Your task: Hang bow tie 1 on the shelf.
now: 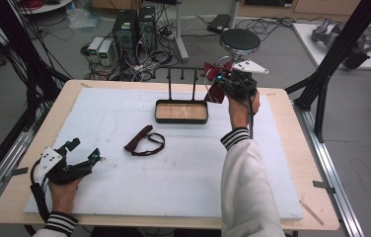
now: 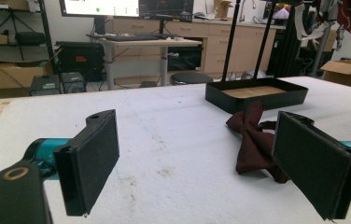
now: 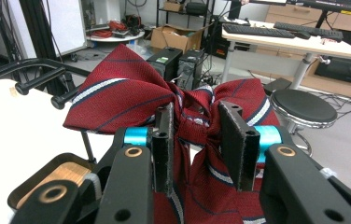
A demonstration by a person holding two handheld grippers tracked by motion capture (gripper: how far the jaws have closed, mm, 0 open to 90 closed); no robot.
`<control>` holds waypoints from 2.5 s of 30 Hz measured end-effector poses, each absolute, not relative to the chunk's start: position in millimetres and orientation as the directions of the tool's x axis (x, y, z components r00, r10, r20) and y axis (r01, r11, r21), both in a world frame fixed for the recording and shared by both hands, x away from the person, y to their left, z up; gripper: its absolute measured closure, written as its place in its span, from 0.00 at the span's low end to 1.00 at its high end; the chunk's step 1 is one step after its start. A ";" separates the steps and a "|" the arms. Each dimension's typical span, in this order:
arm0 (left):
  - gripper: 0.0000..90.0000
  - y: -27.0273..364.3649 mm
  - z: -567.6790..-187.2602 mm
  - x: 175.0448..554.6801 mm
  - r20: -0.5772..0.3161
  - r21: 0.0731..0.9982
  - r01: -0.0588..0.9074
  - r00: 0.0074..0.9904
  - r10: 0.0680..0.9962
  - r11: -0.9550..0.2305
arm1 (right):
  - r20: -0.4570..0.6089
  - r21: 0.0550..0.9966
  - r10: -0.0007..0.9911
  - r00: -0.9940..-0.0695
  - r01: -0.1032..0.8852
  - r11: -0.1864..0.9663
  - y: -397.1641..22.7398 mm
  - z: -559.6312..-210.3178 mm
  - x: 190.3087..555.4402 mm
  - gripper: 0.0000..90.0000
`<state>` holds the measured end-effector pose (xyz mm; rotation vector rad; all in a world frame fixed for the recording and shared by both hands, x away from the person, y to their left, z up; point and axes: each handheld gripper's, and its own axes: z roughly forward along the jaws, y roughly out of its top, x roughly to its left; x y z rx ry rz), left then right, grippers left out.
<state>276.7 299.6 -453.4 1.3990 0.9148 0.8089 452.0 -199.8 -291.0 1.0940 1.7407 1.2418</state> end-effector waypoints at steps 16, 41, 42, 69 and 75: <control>0.17 298.9 -453.6 276.2 -0.049 0.998 0.053 0.441 0.896 0.029 | -0.038 0.945 0.942 -0.333 0.294 0.142 -207.5 -306.8 468.9 0.75; 0.17 298.7 -453.6 276.2 -0.047 0.998 0.051 0.439 0.897 0.027 | -0.023 0.922 0.940 -0.339 0.357 0.151 -211.9 -319.1 478.9 0.68; 0.17 298.8 -453.7 276.1 -0.045 0.998 0.052 0.439 0.898 0.025 | -0.037 0.915 0.939 -0.341 0.366 0.169 -211.1 -320.1 479.4 0.62; 0.17 297.9 -453.5 275.8 -0.042 0.998 0.052 0.436 0.899 0.022 | 0.010 0.917 0.910 -0.414 0.367 0.157 -206.2 -306.1 455.4 0.12; 0.17 297.4 -453.6 275.7 -0.039 0.999 0.047 0.435 0.900 0.021 | 0.017 0.924 0.893 -0.449 0.347 0.157 -209.2 -293.2 439.3 0.12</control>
